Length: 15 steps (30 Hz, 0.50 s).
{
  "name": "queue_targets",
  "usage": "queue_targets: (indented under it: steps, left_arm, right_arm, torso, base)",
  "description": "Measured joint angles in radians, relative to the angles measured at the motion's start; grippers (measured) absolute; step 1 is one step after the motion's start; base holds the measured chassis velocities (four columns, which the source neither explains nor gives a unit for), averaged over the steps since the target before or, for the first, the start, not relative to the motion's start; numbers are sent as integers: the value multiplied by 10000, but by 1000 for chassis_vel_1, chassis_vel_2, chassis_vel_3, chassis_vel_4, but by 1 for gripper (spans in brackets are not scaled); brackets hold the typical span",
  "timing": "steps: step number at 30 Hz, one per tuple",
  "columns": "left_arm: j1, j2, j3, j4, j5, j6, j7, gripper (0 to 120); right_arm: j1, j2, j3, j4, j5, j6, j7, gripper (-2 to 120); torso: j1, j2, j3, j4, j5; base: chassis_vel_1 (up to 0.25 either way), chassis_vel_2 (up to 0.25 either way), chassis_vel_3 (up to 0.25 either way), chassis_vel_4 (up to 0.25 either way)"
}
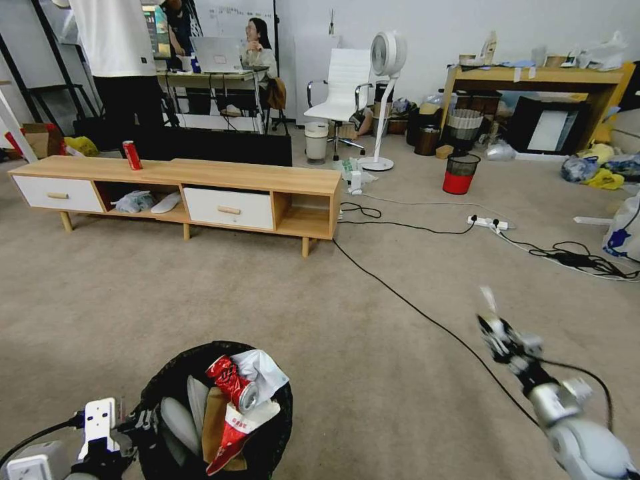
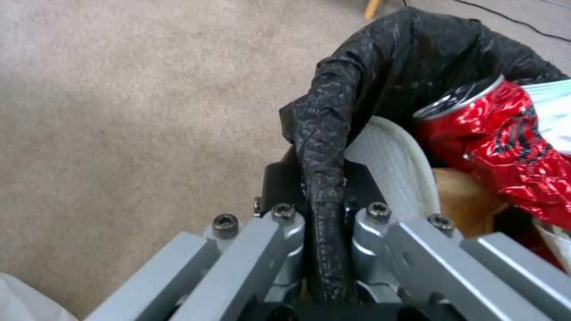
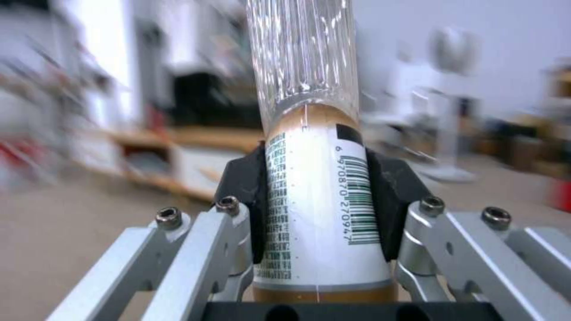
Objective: Pick up the trash bin and place the garbage on the floor into it.
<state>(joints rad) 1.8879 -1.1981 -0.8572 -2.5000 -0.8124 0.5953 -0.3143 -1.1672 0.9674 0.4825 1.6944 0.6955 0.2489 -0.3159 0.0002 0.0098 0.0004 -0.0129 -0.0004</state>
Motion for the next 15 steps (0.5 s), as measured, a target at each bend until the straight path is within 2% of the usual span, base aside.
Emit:
queue_targets:
  steps: [2,11,15]
  left_arm:
    - [7,-1,61,0,-94,69,-67,4]
    - [89,-9,180,1,-139,135,-125,4]
    - [115,-30,242,0,-175,175,-155,4]
  right_arm:
    - [621,-145,-1172,986,1152,-105,207,32]
    - [1878,-99,-3118,1731,2355,-72,171,32]
    - [2573,-125,-4020,1927,2874,5,-299,32]
  torso:
    - [0,1,0,-2,3]
    - [0,0,0,-3,1]
    - [0,0,0,-5,2]
  base:
    - [0,0,0,0]
    - [0,0,0,0]
    - [0,0,0,0]
